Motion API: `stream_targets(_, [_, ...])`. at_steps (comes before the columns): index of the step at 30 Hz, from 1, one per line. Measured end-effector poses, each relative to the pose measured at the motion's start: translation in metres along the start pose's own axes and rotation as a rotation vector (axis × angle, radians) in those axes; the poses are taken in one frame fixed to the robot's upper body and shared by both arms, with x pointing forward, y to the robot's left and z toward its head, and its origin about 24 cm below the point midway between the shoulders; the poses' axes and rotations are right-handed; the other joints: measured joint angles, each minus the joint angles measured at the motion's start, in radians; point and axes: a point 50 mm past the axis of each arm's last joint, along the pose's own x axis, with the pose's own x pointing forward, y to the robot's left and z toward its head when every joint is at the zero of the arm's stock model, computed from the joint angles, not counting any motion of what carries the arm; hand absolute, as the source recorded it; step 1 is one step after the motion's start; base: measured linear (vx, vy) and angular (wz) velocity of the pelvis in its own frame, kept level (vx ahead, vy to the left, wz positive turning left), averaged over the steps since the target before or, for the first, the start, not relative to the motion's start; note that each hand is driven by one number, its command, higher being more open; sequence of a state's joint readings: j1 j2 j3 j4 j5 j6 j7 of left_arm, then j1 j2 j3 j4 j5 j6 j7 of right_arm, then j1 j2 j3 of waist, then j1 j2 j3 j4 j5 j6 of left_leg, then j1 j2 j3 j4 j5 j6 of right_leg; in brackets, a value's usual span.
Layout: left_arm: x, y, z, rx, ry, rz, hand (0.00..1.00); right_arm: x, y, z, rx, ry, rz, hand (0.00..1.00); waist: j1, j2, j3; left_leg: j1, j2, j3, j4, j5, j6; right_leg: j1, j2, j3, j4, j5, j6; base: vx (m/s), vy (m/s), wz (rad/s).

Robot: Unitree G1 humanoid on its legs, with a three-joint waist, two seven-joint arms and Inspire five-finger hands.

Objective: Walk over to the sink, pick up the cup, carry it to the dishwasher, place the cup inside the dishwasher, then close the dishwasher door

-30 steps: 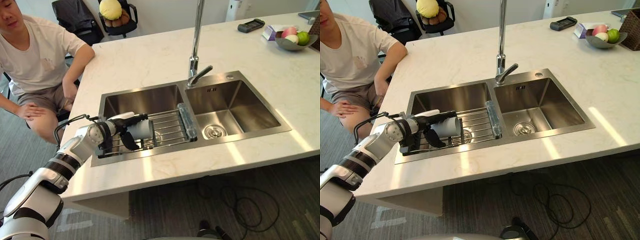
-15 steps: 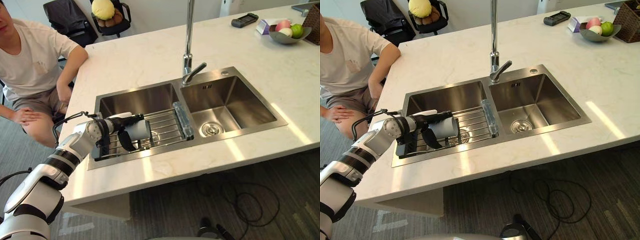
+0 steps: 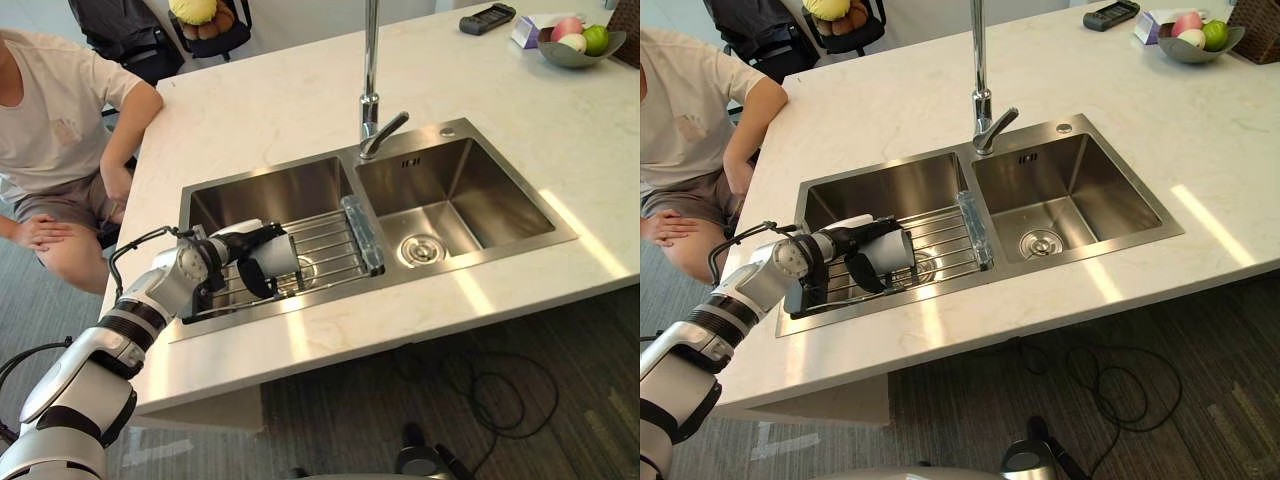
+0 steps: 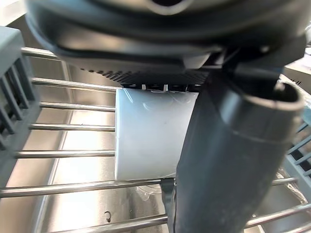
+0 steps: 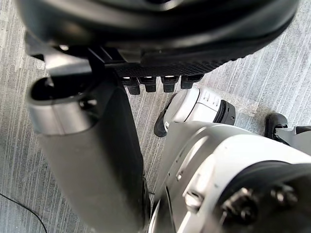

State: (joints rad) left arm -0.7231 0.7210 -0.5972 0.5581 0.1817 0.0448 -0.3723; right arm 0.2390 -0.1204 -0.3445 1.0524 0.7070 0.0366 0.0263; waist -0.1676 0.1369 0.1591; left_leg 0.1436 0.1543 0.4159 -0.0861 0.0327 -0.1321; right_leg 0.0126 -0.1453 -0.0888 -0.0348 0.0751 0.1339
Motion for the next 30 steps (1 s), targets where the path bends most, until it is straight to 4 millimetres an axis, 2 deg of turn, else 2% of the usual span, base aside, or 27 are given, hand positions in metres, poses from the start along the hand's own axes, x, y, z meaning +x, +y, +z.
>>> stream_targets(5, [0.000, 0.006, 0.001, 0.012, -0.003, 0.068, 0.00, 0.000, 0.000, 0.002, -0.011, -0.005, 0.001, 1.00, -0.013, 0.002, 0.010, -0.002, 0.001, 0.004, 0.000, -0.002, 0.000, -0.006, 0.001, 0.004, 0.001, 0.000, 0.000, -0.01, -0.010, -0.02])
stream_targets(16, [0.001, -0.007, -0.003, 0.057, -0.051, 0.164, 0.00, 0.000, 0.002, 0.003, -0.041, -0.031, 0.011, 1.00, -0.012, 0.004, 0.011, -0.004, 0.003, -0.006, 0.002, -0.002, -0.001, -0.001, 0.002, -0.006, 0.000, 0.000, 0.000, 0.00, -0.002, 0.02])
stream_targets(19, [0.001, -0.009, 0.002, 0.074, -0.096, 0.199, 0.00, 0.000, 0.002, 0.003, -0.043, -0.030, 0.010, 1.00, -0.008, 0.004, 0.011, -0.017, 0.002, -0.030, 0.006, 0.000, 0.002, 0.004, -0.003, -0.029, 0.000, -0.001, 0.000, -0.01, -0.013, 0.23])
stream_targets(21, [-0.003, -0.007, 0.014, 0.077, -0.159, 0.249, 0.00, 0.000, 0.000, 0.003, -0.044, -0.030, 0.007, 1.00, 0.001, 0.004, 0.011, -0.033, 0.001, -0.059, 0.014, 0.002, 0.004, 0.008, -0.007, -0.056, 0.000, -0.002, 0.001, -0.02, -0.022, 0.33])
stream_targets(23, [-0.014, -0.003, 0.030, 0.029, -0.266, 0.299, 0.00, -0.001, -0.003, 0.003, -0.044, -0.030, -0.001, 1.00, 0.016, 0.003, 0.011, -0.038, 0.001, -0.080, 0.018, 0.003, 0.006, 0.021, -0.011, -0.078, 0.001, -0.008, 0.002, -0.01, -0.018, 0.37])
stream_targets(25, [-0.038, 0.010, 0.062, -0.129, -0.474, 0.398, 0.00, -0.001, -0.005, 0.004, -0.043, -0.031, -0.008, 1.00, 0.052, 0.002, 0.011, -0.038, 0.000, -0.123, 0.021, 0.005, 0.009, 0.039, -0.017, -0.119, 0.029, -0.035, 0.004, -0.02, -0.015, 0.49])
stream_targets(26, [-0.041, 0.012, 0.065, -0.148, -0.495, 0.409, 0.00, -0.001, -0.005, 0.005, -0.043, -0.031, -0.006, 1.00, 0.056, 0.002, 0.010, -0.038, 0.000, -0.127, 0.022, 0.006, 0.009, 0.040, -0.018, -0.122, 0.032, -0.037, 0.004, -0.02, -0.014, 0.42])
stream_targets(28, [-0.073, 0.031, 0.080, -0.288, -0.650, 0.523, 0.00, 0.000, -0.001, 0.008, -0.035, -0.039, 0.010, 1.00, 0.085, 0.000, 0.009, -0.040, -0.001, -0.164, 0.023, 0.009, 0.010, 0.051, -0.023, -0.156, 0.056, -0.058, 0.006, -0.01, -0.016, 0.40])
stream_targets(30, [-0.093, 0.045, 0.078, -0.350, -0.704, 0.619, 0.00, 0.001, 0.000, 0.010, -0.024, -0.042, 0.016, 1.00, 0.111, -0.002, -0.001, -0.041, 0.000, -0.185, 0.023, 0.011, 0.010, 0.065, -0.023, -0.176, 0.056, -0.065, 0.005, 0.00, -0.018, 0.37])
